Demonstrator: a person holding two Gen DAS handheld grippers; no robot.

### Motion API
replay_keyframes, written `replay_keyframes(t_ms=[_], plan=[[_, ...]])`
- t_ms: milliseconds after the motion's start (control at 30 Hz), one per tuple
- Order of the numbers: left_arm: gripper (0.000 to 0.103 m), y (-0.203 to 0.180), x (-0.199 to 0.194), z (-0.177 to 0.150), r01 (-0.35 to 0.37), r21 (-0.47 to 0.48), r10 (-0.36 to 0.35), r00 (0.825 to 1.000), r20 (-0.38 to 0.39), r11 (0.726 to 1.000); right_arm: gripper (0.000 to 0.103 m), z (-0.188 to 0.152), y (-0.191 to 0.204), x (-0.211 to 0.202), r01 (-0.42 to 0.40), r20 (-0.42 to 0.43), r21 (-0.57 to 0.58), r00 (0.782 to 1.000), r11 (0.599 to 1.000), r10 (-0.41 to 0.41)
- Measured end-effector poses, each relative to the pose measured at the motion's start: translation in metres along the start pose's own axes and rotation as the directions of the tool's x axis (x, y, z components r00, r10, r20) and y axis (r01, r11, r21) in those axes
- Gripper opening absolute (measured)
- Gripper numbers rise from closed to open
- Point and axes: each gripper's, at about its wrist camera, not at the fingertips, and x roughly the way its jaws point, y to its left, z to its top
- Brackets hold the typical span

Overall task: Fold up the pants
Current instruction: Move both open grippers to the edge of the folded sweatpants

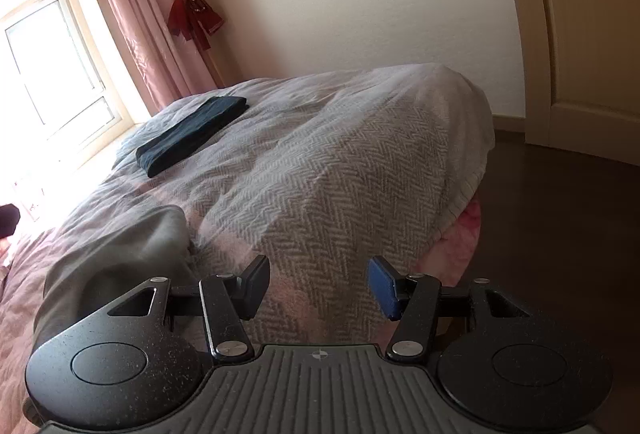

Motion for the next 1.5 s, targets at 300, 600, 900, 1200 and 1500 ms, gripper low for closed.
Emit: replay_keyframes(t_ms=[300, 600, 900, 1200, 1500], plan=[[0.036, 0.138, -0.039, -0.075, -0.219, -0.257, 0.188, 0.972, -0.141, 0.941, 0.052, 0.000, 0.011, 0.062, -0.375, -0.128, 0.352, 0.888, 0.857, 0.441], [0.040, 0.127, -0.044, -0.120, -0.143, -0.267, 0.103, 0.982, -0.159, 0.953, 0.016, -0.012, 0.032, 0.068, -0.420, -0.102, 0.175, 0.892, 0.891, 0.440], [0.039, 0.121, -0.065, -0.127, -0.199, -0.217, 0.160, 0.970, -0.181, 0.956, 0.043, -0.015, 0.046, 0.013, -0.251, 0.038, 0.092, 0.968, 0.964, 0.248], [0.041, 0.095, -0.107, -0.126, -0.348, -0.120, 0.299, 0.904, -0.305, 0.930, 0.048, -0.062, 0.077, -0.031, -0.182, -0.137, 0.051, 0.973, 0.982, 0.187], [0.042, 0.073, -0.149, -0.128, -0.286, -0.070, 0.260, 0.932, -0.253, 0.956, 0.052, -0.098, 0.094, -0.091, -0.186, -0.133, 0.083, 0.972, 0.979, 0.195]])
